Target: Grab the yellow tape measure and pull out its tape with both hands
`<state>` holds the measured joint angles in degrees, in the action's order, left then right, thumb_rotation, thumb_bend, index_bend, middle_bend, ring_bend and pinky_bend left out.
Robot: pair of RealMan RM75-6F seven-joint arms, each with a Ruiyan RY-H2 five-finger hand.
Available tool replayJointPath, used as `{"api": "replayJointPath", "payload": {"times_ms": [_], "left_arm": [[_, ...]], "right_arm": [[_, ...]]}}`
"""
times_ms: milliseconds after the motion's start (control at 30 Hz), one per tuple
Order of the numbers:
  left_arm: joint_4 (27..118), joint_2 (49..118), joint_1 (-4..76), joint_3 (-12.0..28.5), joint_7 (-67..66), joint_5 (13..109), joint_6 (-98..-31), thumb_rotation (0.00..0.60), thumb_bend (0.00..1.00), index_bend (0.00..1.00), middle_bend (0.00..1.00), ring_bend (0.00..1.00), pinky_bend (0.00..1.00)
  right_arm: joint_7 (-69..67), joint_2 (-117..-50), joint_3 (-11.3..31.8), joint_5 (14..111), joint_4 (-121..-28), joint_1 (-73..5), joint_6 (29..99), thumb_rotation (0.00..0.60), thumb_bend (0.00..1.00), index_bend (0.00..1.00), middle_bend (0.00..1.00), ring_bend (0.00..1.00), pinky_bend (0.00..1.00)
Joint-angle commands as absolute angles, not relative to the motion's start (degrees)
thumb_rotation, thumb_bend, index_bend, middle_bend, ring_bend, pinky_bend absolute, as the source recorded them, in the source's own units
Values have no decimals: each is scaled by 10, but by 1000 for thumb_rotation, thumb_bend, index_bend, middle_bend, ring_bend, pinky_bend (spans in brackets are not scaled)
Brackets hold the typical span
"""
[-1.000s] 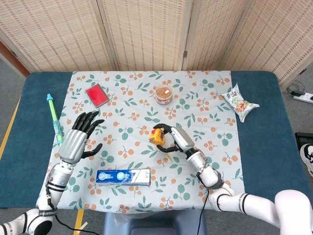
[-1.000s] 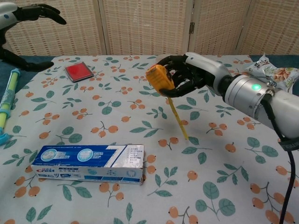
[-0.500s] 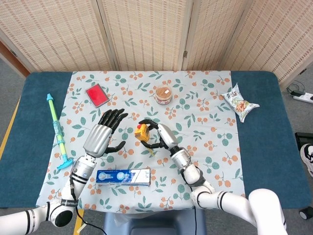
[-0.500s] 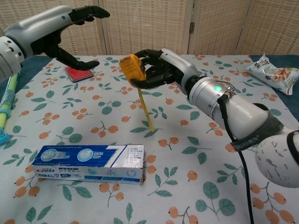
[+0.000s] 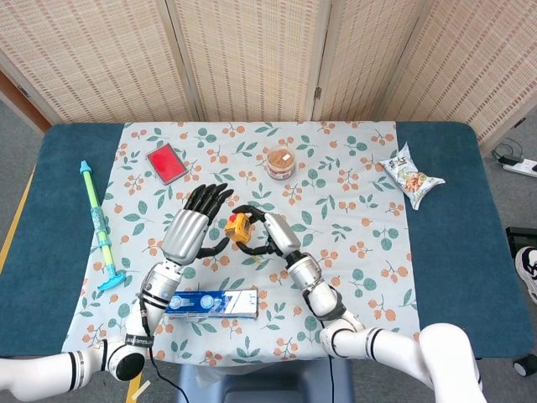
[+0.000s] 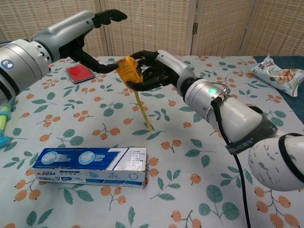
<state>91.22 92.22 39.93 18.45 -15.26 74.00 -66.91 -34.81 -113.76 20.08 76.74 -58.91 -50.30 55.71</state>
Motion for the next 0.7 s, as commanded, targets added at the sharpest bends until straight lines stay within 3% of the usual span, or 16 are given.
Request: {"api": "replayJointPath", "payload": {"times_ms": [33,700], "left_arm": [[910,924,402,184,-153,737,-669,600,368,102,88,50,0],[894,933,412,179,-158,730,-689,600,369,136,88,56,0]], "right_arm": [[-346,-1139,200,767,-589,-504,558,600,397,545,499,432,315],[-333,-1136,193,767,-593,-505,558,600,396,545,498,431,315]]}}
